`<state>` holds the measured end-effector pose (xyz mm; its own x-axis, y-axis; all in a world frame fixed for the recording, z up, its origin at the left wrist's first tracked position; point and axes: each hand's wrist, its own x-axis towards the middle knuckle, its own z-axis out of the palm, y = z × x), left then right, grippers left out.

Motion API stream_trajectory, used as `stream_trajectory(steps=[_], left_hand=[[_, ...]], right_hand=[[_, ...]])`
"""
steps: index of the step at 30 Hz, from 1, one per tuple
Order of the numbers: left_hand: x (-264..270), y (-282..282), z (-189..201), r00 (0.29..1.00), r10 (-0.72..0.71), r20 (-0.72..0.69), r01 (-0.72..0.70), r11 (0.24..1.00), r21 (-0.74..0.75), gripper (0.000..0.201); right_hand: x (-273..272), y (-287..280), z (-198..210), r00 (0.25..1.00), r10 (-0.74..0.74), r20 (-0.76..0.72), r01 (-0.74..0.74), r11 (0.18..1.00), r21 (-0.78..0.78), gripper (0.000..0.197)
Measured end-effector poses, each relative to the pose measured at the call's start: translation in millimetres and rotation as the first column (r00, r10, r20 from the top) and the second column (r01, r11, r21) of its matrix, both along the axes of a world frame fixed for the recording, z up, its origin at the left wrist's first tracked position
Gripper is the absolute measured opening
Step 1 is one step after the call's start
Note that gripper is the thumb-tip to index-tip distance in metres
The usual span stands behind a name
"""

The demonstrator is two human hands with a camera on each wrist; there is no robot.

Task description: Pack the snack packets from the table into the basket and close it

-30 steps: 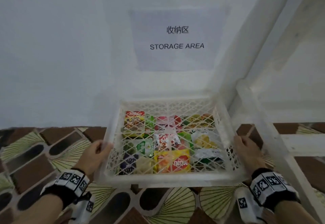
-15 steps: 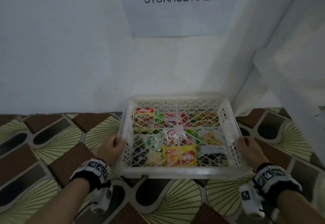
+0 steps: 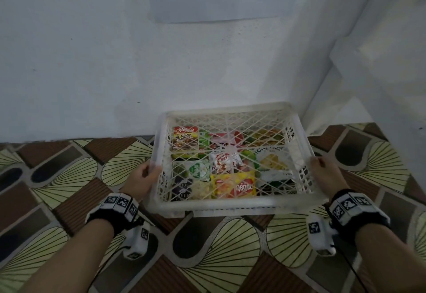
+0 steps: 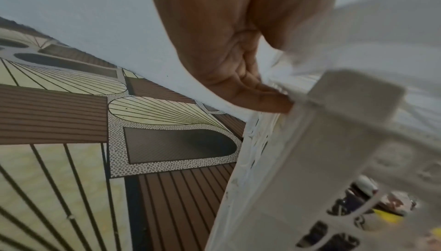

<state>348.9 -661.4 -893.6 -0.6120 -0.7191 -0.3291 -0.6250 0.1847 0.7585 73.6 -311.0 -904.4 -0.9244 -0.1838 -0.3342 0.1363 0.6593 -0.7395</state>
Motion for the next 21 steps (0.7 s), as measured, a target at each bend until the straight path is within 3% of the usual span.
stream_trajectory(steps=[5,12,21], left_hand=[[11.8,3.9,4.3,0.979,0.157,-0.131,-0.14,0.981,0.131,0.031],[21.4,6.7,7.6,0.995,-0.005,-0.103,0.004,1.0,-0.013,0.042],[18.6,6.3,6.2,0.997,0.001,-0.082,-0.001,1.0,0.007,0.044]], right_hand=[[21.4,12.8,-1.2,0.989,-0.108,-0.096,0.096,0.988,-0.124,0.026],[25.8,15.2,-5.0,0.988,-0.133,-0.077,0.115,0.973,-0.202,0.035],[25.7,16.6,-5.9,0.988,-0.134,-0.076,0.115,0.971,-0.208,0.032]])
